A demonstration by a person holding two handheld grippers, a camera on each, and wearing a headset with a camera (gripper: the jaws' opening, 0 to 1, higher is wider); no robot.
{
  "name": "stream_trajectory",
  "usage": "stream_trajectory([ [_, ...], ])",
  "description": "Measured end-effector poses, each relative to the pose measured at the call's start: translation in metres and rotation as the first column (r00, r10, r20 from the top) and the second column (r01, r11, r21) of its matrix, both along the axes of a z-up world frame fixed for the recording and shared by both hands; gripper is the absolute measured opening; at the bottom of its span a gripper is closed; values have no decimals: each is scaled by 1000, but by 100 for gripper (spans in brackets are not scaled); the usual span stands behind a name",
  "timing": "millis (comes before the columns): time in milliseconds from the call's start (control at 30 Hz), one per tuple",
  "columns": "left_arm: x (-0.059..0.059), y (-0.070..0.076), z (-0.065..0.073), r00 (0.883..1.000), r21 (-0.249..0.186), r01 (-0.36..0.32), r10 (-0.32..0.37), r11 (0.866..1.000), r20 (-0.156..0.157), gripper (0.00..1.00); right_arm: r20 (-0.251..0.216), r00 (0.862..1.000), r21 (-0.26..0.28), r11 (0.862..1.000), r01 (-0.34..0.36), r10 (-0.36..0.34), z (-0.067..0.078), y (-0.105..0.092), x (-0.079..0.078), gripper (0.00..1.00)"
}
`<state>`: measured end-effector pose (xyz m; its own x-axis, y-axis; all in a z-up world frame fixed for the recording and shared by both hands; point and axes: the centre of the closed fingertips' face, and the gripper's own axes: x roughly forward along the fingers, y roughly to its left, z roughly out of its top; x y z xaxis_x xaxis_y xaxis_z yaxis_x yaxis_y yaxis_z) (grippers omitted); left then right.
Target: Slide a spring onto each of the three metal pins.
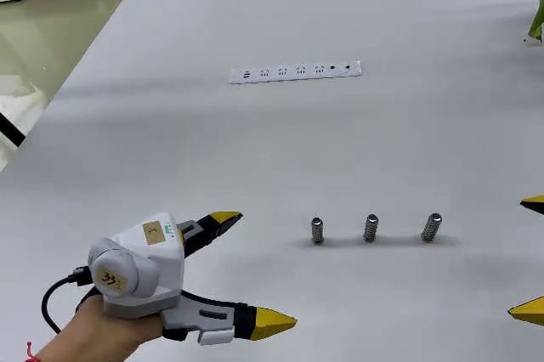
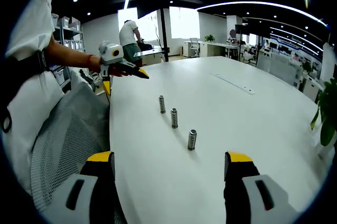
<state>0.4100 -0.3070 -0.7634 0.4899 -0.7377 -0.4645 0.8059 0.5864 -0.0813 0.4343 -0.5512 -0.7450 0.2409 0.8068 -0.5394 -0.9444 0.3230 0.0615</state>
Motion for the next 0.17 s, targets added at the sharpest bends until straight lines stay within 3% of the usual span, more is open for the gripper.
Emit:
stream_trajectory([
  [167,0,0,0,1000,-2,0,0,1000,0,100,0,1000,0,1000,0,0,-2,-3,3,87],
])
